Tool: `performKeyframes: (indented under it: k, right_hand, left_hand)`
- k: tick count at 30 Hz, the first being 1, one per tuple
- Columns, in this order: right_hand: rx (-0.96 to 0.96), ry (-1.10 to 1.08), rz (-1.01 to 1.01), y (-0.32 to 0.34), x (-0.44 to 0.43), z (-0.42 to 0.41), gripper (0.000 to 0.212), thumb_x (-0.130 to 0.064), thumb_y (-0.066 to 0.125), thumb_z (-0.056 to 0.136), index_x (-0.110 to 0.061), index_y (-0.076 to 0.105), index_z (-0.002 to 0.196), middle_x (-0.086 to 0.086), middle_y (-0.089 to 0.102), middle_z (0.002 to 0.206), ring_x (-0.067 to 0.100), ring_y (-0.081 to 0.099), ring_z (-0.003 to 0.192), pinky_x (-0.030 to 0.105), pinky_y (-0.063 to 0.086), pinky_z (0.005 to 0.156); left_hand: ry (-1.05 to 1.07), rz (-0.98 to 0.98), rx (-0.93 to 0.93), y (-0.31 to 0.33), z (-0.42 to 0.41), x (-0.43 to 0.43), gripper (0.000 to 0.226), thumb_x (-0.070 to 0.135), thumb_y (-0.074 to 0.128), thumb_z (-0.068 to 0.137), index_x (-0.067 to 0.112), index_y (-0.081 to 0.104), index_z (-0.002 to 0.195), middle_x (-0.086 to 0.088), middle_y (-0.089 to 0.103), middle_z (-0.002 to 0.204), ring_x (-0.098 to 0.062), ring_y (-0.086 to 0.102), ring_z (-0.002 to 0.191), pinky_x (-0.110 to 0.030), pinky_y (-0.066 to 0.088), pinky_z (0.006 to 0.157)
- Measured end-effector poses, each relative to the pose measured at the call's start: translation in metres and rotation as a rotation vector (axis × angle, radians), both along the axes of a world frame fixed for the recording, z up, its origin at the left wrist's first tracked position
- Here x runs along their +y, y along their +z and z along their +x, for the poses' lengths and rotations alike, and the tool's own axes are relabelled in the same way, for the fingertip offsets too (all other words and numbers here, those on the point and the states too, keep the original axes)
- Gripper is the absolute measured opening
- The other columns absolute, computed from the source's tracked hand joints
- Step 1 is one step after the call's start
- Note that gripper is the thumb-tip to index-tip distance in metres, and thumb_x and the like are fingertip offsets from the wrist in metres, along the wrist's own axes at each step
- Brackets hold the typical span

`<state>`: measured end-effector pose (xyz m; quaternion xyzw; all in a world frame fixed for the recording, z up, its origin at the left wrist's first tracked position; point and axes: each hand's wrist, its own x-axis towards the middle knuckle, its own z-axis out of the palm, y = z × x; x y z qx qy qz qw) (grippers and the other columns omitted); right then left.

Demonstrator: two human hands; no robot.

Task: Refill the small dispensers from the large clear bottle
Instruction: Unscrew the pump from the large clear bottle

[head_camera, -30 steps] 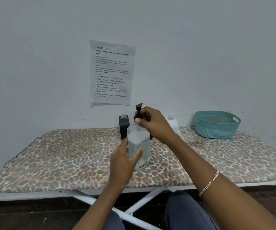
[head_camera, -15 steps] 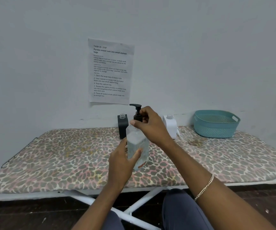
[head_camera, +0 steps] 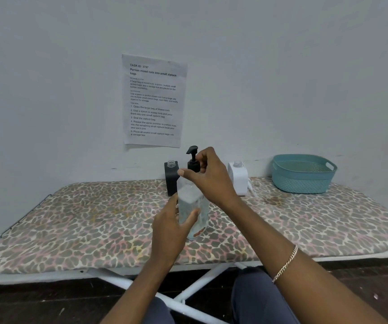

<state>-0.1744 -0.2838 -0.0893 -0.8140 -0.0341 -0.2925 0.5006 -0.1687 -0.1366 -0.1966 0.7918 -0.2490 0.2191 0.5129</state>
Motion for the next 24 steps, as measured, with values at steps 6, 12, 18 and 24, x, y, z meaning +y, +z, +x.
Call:
performKeyframes:
  k: [6,12,18,24]
  right_hand:
    - [0.003,0.070,0.073,-0.002,-0.002,0.001,0.027,-0.019,0.073,0.098,-0.022,0.067,0.124,-0.010,0.074,0.114,0.003,0.069,0.108,0.034,0.055,0.100]
    - [0.035,0.170,0.071,-0.004,-0.013,-0.005,0.036,-0.014,0.060,0.105,-0.017,0.063,0.141,-0.001,0.072,0.133,0.016,0.065,0.127,0.050,0.048,0.114]
    - [0.007,0.049,0.035,-0.003,-0.005,-0.002,0.057,-0.053,0.085,0.082,-0.034,0.052,0.125,-0.011,0.060,0.114,0.000,0.060,0.099,0.011,0.047,0.082]
    - [-0.059,-0.002,0.083,-0.010,0.003,0.000,0.034,-0.034,0.082,0.090,-0.028,0.054,0.110,-0.005,0.067,0.109,0.008,0.064,0.098,0.021,0.052,0.085]
  left_hand:
    - [0.005,-0.005,-0.013,0.001,0.000,0.001,0.055,0.052,0.074,0.093,0.037,0.056,0.143,0.041,0.061,0.107,0.022,0.062,0.096,-0.002,0.048,0.080]
    - [0.005,-0.009,-0.004,0.000,0.000,0.000,0.057,0.049,0.075,0.094,0.037,0.055,0.146,0.030,0.066,0.113,0.021,0.062,0.098,-0.003,0.049,0.080]
    - [0.020,0.000,-0.002,0.001,0.000,-0.001,0.058,0.050,0.075,0.093,0.035,0.056,0.146,0.035,0.064,0.111,0.022,0.061,0.097,-0.003,0.049,0.082]
    - [0.021,0.013,-0.006,0.001,0.000,0.000,0.057,0.048,0.076,0.093,0.033,0.057,0.145,0.038,0.061,0.108,0.022,0.061,0.095,-0.006,0.051,0.082]
